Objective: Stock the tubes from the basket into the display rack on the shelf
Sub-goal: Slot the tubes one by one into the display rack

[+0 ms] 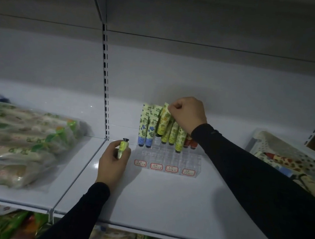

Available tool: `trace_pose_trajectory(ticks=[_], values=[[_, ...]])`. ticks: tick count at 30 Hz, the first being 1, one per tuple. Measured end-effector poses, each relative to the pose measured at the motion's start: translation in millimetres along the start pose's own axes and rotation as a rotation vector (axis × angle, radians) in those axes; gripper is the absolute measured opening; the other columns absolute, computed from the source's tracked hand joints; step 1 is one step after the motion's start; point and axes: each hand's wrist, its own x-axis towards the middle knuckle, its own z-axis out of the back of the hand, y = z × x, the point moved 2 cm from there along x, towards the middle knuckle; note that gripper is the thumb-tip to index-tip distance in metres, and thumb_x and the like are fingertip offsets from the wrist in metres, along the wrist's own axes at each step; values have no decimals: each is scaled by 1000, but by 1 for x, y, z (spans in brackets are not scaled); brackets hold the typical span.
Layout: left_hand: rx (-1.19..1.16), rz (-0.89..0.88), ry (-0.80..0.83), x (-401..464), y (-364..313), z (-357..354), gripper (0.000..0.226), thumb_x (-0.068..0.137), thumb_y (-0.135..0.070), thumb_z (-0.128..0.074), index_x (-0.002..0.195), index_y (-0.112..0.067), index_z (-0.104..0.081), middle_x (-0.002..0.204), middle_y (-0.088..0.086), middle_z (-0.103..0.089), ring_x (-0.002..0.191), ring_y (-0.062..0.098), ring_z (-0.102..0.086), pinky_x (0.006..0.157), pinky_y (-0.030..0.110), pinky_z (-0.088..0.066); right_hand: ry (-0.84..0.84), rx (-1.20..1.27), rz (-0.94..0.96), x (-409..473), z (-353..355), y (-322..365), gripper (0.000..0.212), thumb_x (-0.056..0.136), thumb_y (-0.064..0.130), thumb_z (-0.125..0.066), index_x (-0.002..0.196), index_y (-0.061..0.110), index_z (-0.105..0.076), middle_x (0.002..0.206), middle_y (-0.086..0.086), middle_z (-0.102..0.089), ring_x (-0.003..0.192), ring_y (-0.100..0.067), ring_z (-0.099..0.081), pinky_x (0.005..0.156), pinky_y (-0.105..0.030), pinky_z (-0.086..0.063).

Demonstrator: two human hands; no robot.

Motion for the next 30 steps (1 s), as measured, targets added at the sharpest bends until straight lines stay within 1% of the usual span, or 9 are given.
trace_pose_trajectory(ticks=[3, 7, 9, 12, 15, 21, 24, 28, 30], values=[[23, -22, 8, 0, 0, -1, 15, 94, -17, -62, 109, -20, -64, 85, -8, -65, 72, 9, -58, 59, 14, -42, -19, -56, 5, 0, -10, 0, 43, 89, 18, -57, 49, 16, -41, 48, 5, -39, 46, -9, -37, 51, -25, -34], [44, -29, 1, 1, 1, 0, 17, 93, -15, -64, 110, -17, -64, 85, -8, -66, 69, 4, -58, 56, 5, -40, -21, -32, -9, -2, -24, -4, 37, 89, 19, -56, 56, 4, -54, 54, -8, -52, 51, -21, -47, 59, -32, -51], [49, -27, 4, 1, 2, 0, 19, 92, -16, -65, 111, -17, -65, 86, -6, -66, 70, 4, -58, 57, 6, -41, -18, -38, -1, -3, -30, -6, 37, 90, 19, -55, 58, 0, -55, 60, -18, -56, 53, -25, -48, 60, -36, -52], [42, -25, 7, 1, 3, 0, 19, 92, -16, -65, 111, -18, -64, 87, -5, -67, 70, 4, -59, 58, 6, -42, -19, -92, 26, -5, -36, -5, 43, 92, 19, -53, 51, 12, -41, 53, -10, -42, 50, -20, -39, 57, -34, -48], [32, -15, 9, 2, 4, 0, 20, 92, -17, -65, 112, -20, -64, 87, -5, -67, 71, 4, -59, 58, 6, -41, -28, -145, 32, -6, -39, -5, 46, 92, 20, -52, 49, 17, -37, 49, -2, -38, 47, -18, -38, 54, -32, -47], [1, 13, 19, 4, 8, -1, 22, 92, -20, -66, 113, -23, -64, 93, -2, -70, 74, 8, -60, 62, 18, -42, 34, -179, 39, 0, -36, -4, 44, 91, 19, -53, 49, 15, -39, 47, 0, -36, 43, -14, -35, 51, -27, -40], [-4, 17, 17, 4, 8, -1, 22, 92, -19, -66, 113, -23, -64, 92, -2, -70, 73, 9, -60, 62, 19, -43, 105, -196, 12, 9, -33, -1, 40, 87, 16, -54, 49, 12, -42, 45, -1, -34, 40, -16, -32, 46, -24, -33], [3, 16, 22, 4, 8, 0, 21, 92, -20, -66, 114, -23, -64, 92, -2, -69, 73, 8, -60, 61, 16, -43, 205, -255, -10, 20, -29, 3, 26, 84, 15, -56, 59, 6, -60, 51, -5, -47, 47, -19, -44, 51, -26, -41], [-2, 19, 24, 4, 8, 0, 22, 93, -20, -66, 114, -23, -64, 91, -2, -69, 72, 7, -59, 60, 14, -42, 234, -270, -10, 25, -28, 4, 27, 83, 14, -57, 57, 9, -52, 49, -4, -41, 46, -19, -40, 46, -25, -34]])
